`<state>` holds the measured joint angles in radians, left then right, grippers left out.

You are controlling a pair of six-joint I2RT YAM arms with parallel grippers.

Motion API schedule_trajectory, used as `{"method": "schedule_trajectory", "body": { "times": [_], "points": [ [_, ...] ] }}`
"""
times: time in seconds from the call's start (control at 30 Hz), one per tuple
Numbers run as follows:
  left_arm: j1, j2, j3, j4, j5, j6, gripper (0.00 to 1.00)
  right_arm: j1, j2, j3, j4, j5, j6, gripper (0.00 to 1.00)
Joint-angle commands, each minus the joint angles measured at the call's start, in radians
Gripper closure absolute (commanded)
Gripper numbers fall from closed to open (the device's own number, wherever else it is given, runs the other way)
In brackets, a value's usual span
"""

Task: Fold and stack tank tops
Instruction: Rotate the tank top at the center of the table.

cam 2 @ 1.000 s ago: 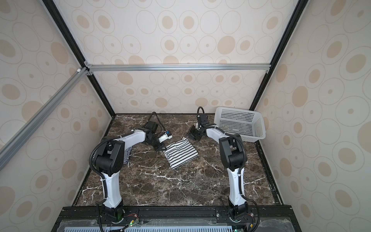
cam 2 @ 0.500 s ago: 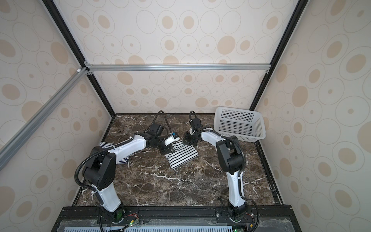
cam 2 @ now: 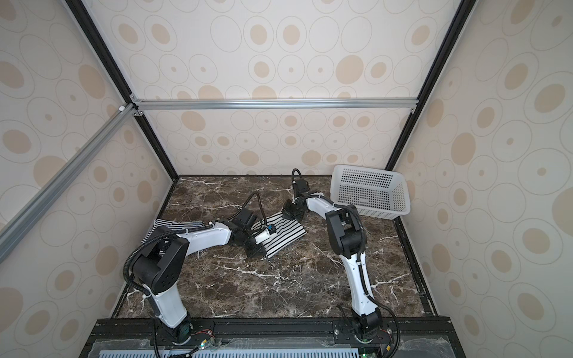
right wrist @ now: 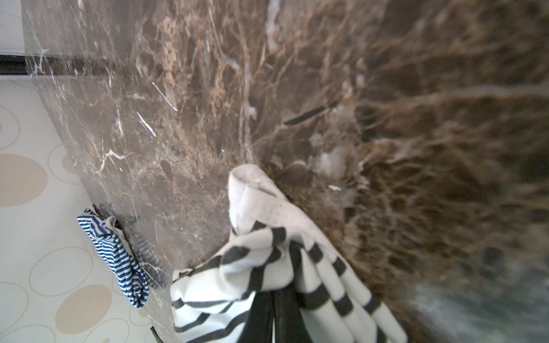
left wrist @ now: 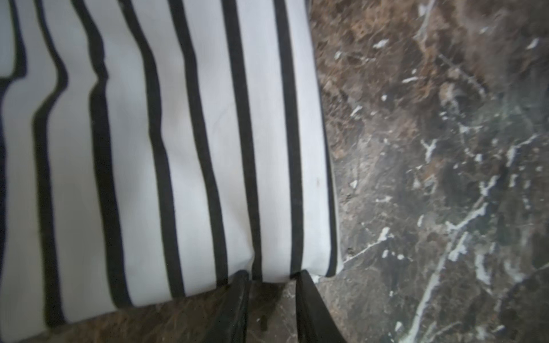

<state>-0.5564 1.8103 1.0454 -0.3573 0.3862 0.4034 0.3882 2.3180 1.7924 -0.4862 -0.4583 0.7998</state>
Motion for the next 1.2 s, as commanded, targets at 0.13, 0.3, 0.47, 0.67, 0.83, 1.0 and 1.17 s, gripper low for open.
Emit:
{"method": "schedule_trajectory", "body": {
  "times": [0.13, 0.3, 0.47, 0.67, 0.83, 1.0, 1.17],
  "points": [
    [0.033, 0.011, -0.036, 0.024, -0.164, 0.017, 0.75, -0.012, -0.047, -0.054, -0.017, 0.042, -0.01, 0.91],
    [0.123, -0.03, -0.026, 0.01, -0.144, -0.007, 0.76, 0.001, -0.142, -0.172, 0.05, 0.032, -0.01, 0.89],
    [0.182, -0.124, -0.039, -0.013, -0.063, -0.021, 0.67, 0.005, -0.284, -0.293, 0.042, 0.088, -0.043, 0.82],
    [0.197, -0.187, -0.057, -0.002, -0.049, -0.048, 0.58, 0.005, -0.351, -0.337, -0.077, 0.19, -0.116, 0.78],
    [0.22, -0.177, -0.037, -0.012, -0.022, -0.072, 0.57, 0.005, -0.349, -0.375, -0.084, 0.197, -0.139, 0.78],
    [0.236, -0.179, -0.038, -0.006, 0.007, -0.096, 0.54, 0.005, -0.34, -0.384, -0.085, 0.216, -0.152, 0.77],
    [0.291, -0.122, -0.009, -0.032, 0.065, -0.139, 0.51, 0.016, -0.319, -0.41, -0.061, 0.187, -0.131, 0.77]
  ]
}}
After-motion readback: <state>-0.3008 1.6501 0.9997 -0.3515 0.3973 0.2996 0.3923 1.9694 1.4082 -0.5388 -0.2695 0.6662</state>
